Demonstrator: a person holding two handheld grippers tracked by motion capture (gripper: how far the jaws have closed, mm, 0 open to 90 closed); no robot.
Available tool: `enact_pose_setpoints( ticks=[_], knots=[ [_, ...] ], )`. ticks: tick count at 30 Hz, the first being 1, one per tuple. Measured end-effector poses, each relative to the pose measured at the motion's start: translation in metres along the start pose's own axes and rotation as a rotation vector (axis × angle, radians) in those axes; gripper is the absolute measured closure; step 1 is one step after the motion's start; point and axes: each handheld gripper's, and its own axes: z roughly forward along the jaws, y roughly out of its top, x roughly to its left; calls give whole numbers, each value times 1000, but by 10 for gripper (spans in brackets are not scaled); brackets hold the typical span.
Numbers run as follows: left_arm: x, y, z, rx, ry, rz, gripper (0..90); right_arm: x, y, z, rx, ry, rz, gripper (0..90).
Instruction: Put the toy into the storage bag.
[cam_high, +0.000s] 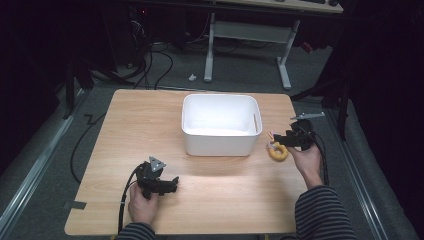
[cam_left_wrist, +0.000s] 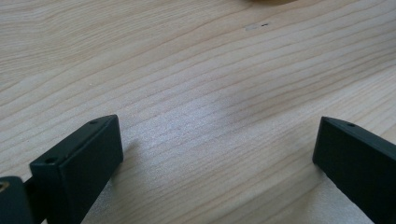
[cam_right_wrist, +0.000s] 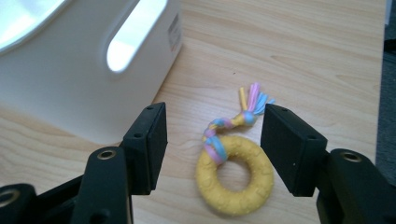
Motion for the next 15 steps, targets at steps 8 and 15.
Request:
enact_pose_setpoints(
  ticks=[8,15],
  knots=[
    [0,0,0,0,1,0,18,-13,-2,13,42,-23,46,422],
    [0,0,0,0,0,0,18,-20,-3,20,68,-38,64,452]
  ],
)
